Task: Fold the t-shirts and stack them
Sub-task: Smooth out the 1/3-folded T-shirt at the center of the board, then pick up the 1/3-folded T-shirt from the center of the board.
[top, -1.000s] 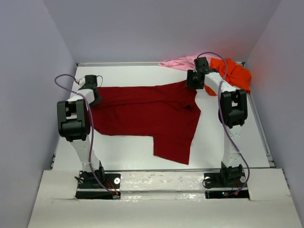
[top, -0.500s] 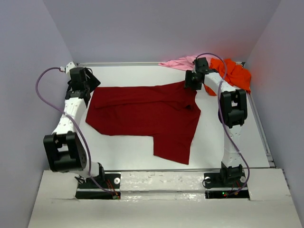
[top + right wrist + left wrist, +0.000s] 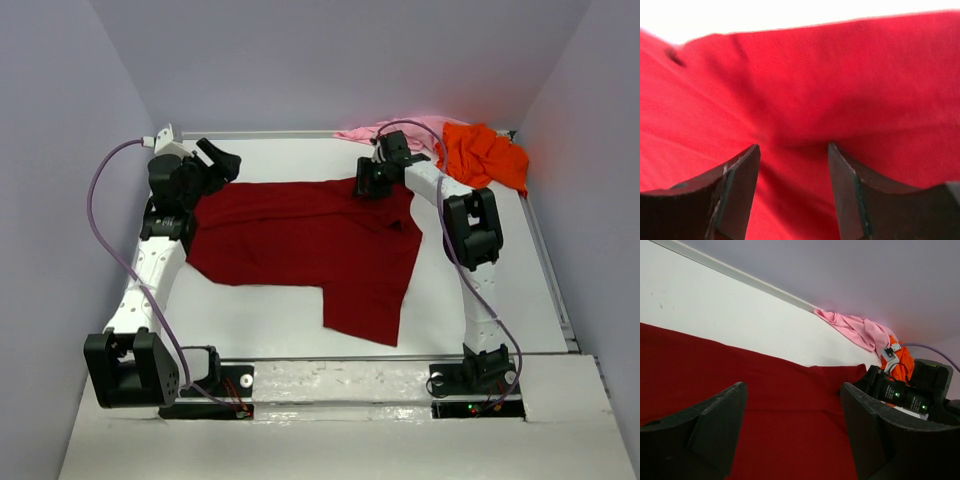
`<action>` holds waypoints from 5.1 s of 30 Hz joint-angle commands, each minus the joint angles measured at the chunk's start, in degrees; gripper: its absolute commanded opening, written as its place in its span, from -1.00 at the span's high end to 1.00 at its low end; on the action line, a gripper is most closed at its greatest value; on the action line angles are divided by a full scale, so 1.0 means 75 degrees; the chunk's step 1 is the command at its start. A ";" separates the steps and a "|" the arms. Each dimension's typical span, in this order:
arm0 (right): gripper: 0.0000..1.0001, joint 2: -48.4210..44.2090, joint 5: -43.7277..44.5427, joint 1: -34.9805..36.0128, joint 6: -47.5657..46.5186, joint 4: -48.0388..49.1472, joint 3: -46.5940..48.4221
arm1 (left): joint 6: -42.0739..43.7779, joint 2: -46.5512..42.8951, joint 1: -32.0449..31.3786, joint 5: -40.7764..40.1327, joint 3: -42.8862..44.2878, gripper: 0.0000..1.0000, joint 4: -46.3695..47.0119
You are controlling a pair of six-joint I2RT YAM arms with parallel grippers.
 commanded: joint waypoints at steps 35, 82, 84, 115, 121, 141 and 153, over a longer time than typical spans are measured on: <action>-0.29 0.0602 -0.1582 -0.1328 -0.0204 -0.0761 0.3242 | 0.0301 -0.0134 -0.0186 -0.0118 0.0162 -0.69 -0.0013; -0.25 -0.2742 -0.0071 0.1590 0.0593 0.1855 -0.2963 | -0.0108 0.1777 -0.1522 -0.4408 -0.0341 -0.72 -0.2639; -0.25 -0.2601 -0.0024 0.1590 0.0511 0.1831 -0.2728 | -0.0318 0.1648 -0.1545 -0.4419 -0.0703 -0.72 -0.2639; -0.23 -0.2272 0.0129 0.1590 0.0324 0.1913 -0.3102 | -0.0988 0.2514 -0.1944 -0.4993 -0.1491 1.00 -0.1595; -0.23 -0.2167 0.0176 0.1590 0.0347 0.1960 -0.3172 | -0.0882 0.2245 -0.1991 -0.5063 -0.1199 1.00 -0.1958; -0.22 -0.1734 0.0269 0.1590 0.0523 0.1937 -0.2974 | -0.0249 0.0944 -0.2002 -0.4701 -0.0705 0.94 -0.2908; -0.22 -0.1744 0.0281 0.1520 0.0605 0.1878 -0.2820 | 0.0067 0.1376 -0.1979 -0.4572 -0.0881 0.51 -0.2698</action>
